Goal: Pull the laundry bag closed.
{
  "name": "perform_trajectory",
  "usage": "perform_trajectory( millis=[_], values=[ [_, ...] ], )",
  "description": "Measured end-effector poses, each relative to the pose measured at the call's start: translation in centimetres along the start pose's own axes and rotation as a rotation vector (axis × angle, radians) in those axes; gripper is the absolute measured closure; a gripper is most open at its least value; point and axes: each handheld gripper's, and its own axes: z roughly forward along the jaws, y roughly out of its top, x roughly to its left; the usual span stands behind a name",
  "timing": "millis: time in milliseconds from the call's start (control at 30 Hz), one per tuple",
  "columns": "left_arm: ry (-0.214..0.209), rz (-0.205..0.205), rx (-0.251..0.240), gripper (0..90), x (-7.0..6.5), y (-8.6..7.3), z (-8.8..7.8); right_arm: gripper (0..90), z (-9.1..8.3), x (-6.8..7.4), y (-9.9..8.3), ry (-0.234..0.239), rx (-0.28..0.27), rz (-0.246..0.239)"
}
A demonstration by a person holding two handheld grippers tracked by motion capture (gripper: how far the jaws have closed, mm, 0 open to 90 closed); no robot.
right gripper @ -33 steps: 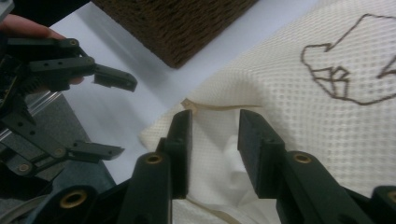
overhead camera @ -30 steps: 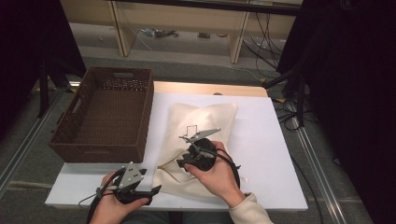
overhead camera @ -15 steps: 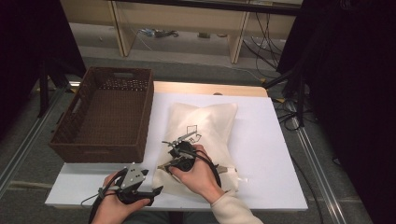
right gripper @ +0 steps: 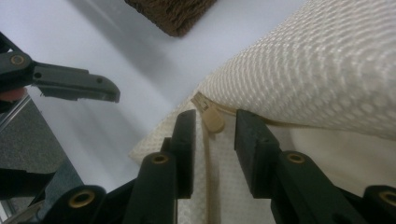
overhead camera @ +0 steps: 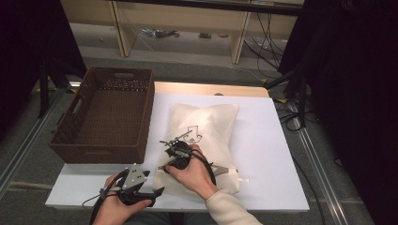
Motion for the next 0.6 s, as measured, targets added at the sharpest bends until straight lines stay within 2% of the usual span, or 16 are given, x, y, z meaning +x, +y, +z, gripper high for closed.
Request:
perform_trajectory(
  millis=[33,100,133,167,200,233,267,400,433,467,533,600],
  values=[
    [0.000,0.000,0.000,24.6,0.0,0.0,0.0,70.2,0.2,-0.1,0.1,-0.017,0.009,-0.005],
    [0.004,0.000,-0.002,24.6,0.0,0.0,0.0,70.6,0.3,0.1,0.2,-0.015,0.008,0.005],
    [0.000,-0.001,-0.002,24.7,0.0,0.0,0.0,71.5,0.4,0.2,0.2,0.006,0.007,0.018],
    [0.004,-0.001,-0.001,24.6,0.0,0.0,0.0,72.6,0.5,0.0,0.3,-0.022,0.011,-0.012],
    [0.006,-0.012,-0.021,24.6,-0.1,0.0,0.1,73.8,0.5,0.0,0.4,-0.024,0.012,-0.013],
    [0.003,-0.002,-0.007,24.7,-0.1,0.0,0.0,74.7,0.5,0.0,0.4,-0.008,0.013,-0.023],
    [-0.001,-0.003,-0.001,24.7,0.0,0.0,0.0,75.4,0.6,0.2,0.5,0.006,0.009,-0.009],
    [-0.004,-0.011,-0.001,24.8,-0.1,0.0,0.0,82.1,0.6,0.4,0.8,-0.029,0.007,-0.029],
    [-0.005,-0.022,-0.002,24.8,-0.1,0.0,0.0,82.3,0.6,0.5,0.8,-0.022,0.010,-0.035],
    [-0.003,-0.005,-0.001,24.8,0.0,0.0,0.0,82.4,0.6,0.7,0.9,-0.009,0.008,-0.019],
    [-0.003,-0.011,-0.005,24.8,-0.1,0.0,0.1,82.5,0.7,0.7,1.0,-0.026,0.014,-0.037],
    [-0.003,-0.012,-0.005,24.8,-0.1,0.0,0.1,82.3,0.9,0.7,1.1,-0.013,0.012,-0.029]
  ],
)
